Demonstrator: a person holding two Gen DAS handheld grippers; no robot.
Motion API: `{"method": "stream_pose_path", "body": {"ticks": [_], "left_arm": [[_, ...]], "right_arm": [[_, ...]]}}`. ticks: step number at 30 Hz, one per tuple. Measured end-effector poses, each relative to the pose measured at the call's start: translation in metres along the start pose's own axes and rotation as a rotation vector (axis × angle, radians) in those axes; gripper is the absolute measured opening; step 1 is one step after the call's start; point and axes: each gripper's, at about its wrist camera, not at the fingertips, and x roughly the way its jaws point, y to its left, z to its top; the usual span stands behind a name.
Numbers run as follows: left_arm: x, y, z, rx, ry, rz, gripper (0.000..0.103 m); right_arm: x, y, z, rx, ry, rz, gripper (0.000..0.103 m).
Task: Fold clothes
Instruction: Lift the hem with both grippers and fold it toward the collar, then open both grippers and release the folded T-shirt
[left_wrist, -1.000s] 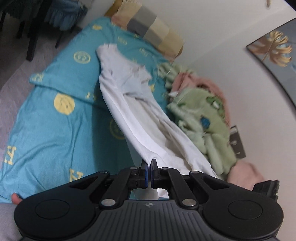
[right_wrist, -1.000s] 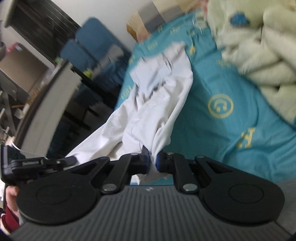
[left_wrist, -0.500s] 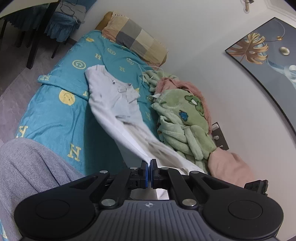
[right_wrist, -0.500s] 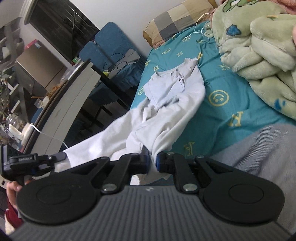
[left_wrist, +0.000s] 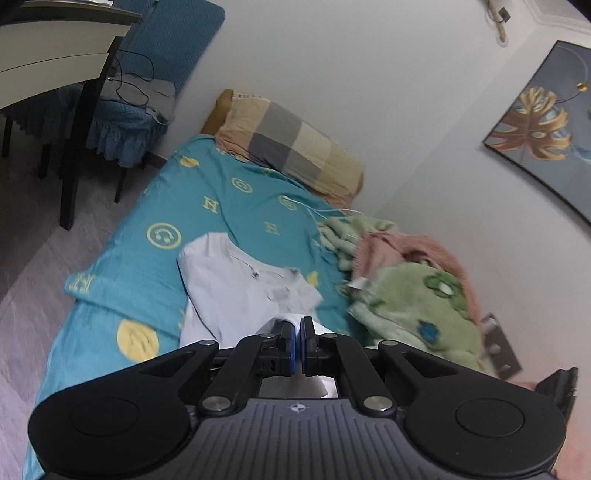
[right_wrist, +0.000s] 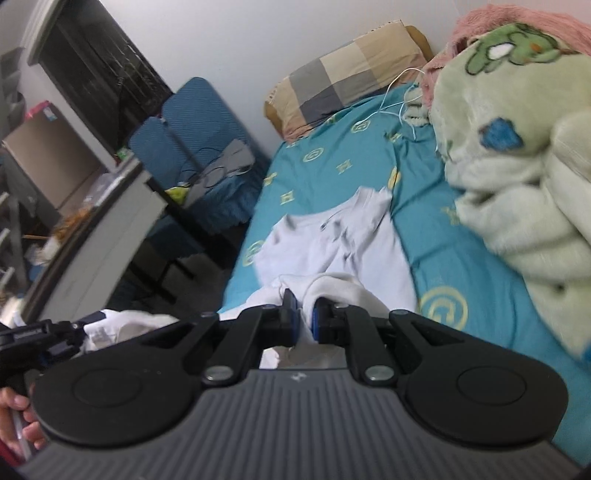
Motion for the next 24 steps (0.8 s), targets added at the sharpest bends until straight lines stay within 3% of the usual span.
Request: {"method": "stream_pose_path", "body": {"ticks": [5, 12, 17, 20, 23, 24], "left_arm": [[0.093, 0.021, 0.002, 0.053, -0.001, 0.081, 0.003], [0.198, 0.054, -0.025, 0.158, 0.081, 0.169, 0.003], [0.237, 0.074, -0.044, 0.154, 0.168, 0.212, 0.004], [0.246, 0.071, -0.049, 0.184, 0.18, 0.226, 0.006], [0.24, 0.065, -0.051, 0.201, 0.164, 0.229, 0.016], [0.235, 0.062, -0.051, 0.202, 0.159, 0.231, 0.024]], "right_arm": [[0.08, -0.02, 0.02, -0.021, 0.027, -0.059, 0.011], [0.177, -0.062, 0.009, -0.083, 0.102, -0.14, 0.012], [0.215, -0.081, -0.004, -0.086, 0.157, -0.172, 0.012], [0.222, -0.083, -0.005, -0.093, 0.17, -0.171, 0.012], [0.219, -0.085, -0.003, -0.084, 0.169, -0.162, 0.013], [0.217, -0.085, -0.002, -0.079, 0.169, -0.16, 0.013]]}}
